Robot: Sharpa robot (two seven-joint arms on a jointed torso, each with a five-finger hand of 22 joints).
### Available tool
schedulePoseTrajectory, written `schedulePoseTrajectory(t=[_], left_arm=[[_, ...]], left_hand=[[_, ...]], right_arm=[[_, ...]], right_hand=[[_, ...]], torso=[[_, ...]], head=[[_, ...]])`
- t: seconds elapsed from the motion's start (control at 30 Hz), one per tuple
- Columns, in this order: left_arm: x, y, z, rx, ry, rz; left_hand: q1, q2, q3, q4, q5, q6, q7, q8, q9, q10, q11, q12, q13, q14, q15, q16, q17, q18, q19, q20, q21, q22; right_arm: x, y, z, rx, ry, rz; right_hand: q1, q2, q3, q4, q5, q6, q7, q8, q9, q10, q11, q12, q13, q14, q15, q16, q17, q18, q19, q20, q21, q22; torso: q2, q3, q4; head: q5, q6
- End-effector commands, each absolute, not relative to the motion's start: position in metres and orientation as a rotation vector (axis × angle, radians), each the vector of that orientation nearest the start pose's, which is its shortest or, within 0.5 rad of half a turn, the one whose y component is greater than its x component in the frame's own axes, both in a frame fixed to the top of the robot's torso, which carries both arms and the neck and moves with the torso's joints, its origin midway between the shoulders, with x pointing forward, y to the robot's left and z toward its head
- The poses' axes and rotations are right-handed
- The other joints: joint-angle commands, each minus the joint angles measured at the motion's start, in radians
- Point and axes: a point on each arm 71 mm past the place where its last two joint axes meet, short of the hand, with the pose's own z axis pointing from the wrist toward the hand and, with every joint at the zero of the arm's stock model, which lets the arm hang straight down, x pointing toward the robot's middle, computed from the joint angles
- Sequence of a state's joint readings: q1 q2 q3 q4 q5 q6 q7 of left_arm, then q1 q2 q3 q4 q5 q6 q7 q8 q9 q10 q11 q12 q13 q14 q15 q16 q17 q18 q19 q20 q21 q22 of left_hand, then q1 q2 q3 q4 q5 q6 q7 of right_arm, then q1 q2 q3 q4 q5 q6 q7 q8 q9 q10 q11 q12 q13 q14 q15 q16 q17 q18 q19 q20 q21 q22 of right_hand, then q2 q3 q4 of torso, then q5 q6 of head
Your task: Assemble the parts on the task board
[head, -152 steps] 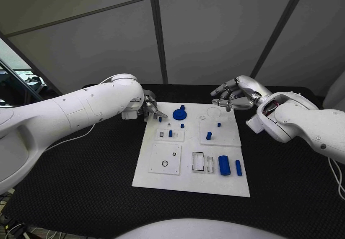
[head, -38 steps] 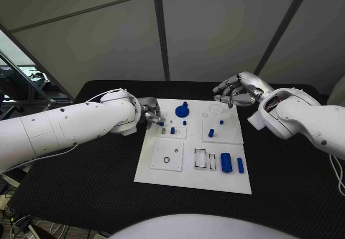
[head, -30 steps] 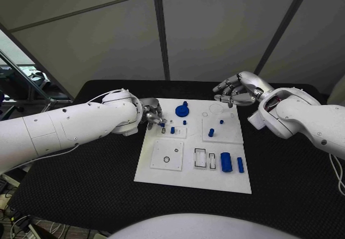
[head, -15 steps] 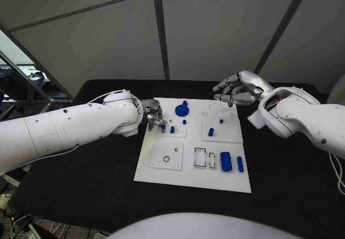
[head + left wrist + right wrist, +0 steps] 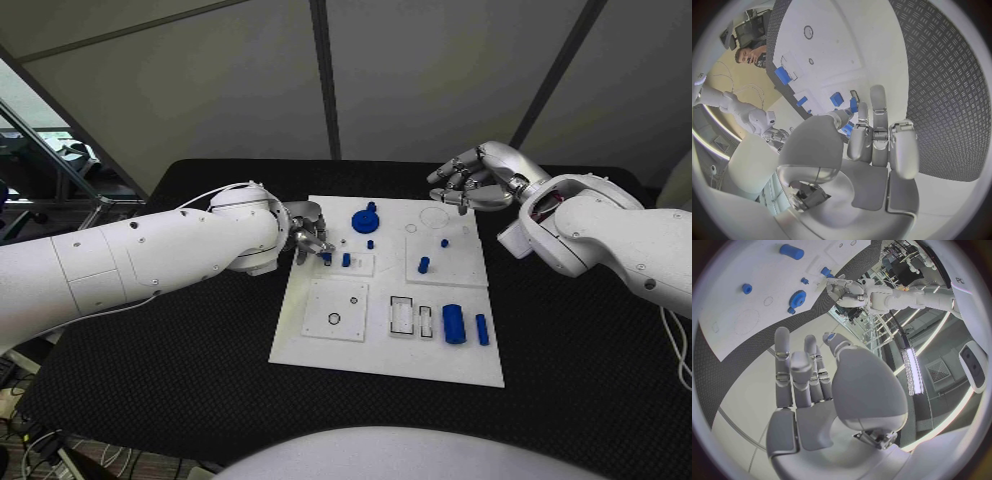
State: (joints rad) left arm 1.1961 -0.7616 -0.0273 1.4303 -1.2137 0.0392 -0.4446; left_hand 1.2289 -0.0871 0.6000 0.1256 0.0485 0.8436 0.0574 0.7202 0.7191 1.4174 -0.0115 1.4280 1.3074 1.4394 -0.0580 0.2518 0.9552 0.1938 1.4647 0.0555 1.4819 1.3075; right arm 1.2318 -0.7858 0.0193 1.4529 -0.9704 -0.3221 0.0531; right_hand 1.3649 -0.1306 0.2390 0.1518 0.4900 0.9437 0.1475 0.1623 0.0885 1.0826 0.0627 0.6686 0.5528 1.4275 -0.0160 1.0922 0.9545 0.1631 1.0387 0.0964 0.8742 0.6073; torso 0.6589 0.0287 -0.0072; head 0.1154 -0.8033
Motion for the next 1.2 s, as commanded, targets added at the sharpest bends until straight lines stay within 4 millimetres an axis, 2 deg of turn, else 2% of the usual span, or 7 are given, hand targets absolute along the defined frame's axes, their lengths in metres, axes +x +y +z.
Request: schedulePoseTrajectory(t=[0.03, 1.2], left_arm=[[0.4981, 0.2009, -0.2213, -0.079, 2.156, -0.385], [0.4916, 0.1966, -0.2263, 0.001, 2.177, -0.363]], left_hand=[[0.006, -0.008, 0.001, -0.008, 0.004, 0.002, -0.006, 0.001, 0.001, -0.007, -0.001, -0.005, 0.004, 0.006, 0.001, -0.005, 0.001, -0.168, 0.053, -0.005, -0.002, 0.192], [0.014, -0.013, 0.001, -0.015, 0.004, 0.005, -0.007, 0.000, 0.001, -0.006, -0.003, -0.006, 0.003, 0.007, 0.000, -0.006, 0.002, -0.168, 0.054, -0.005, -0.002, 0.192]], right_arm=[[0.5108, -0.1901, -0.1486, 0.224, 1.623, 1.011], [0.5112, -0.1902, -0.1491, 0.223, 1.626, 1.011]], right_hand=[[-0.002, -0.004, 0.004, -0.001, 0.003, 0.005, 0.004, 0.003, -0.001, 0.003, -0.002, -0.005, -0.001, 0.005, 0.001, -0.005, 0.001, 0.016, 0.005, -0.001, -0.005, 0.001], [-0.004, -0.004, 0.005, 0.001, 0.005, 0.005, 0.004, 0.004, -0.001, 0.004, -0.002, -0.005, -0.002, 0.006, 0.001, -0.004, 0.004, 0.016, 0.006, -0.001, -0.005, 0.002]], torso=[[0.000, 0.0000, 0.0001], [0.000, 0.0000, -0.0004]], head=[[-0.001, -0.001], [0.001, -0.008]])
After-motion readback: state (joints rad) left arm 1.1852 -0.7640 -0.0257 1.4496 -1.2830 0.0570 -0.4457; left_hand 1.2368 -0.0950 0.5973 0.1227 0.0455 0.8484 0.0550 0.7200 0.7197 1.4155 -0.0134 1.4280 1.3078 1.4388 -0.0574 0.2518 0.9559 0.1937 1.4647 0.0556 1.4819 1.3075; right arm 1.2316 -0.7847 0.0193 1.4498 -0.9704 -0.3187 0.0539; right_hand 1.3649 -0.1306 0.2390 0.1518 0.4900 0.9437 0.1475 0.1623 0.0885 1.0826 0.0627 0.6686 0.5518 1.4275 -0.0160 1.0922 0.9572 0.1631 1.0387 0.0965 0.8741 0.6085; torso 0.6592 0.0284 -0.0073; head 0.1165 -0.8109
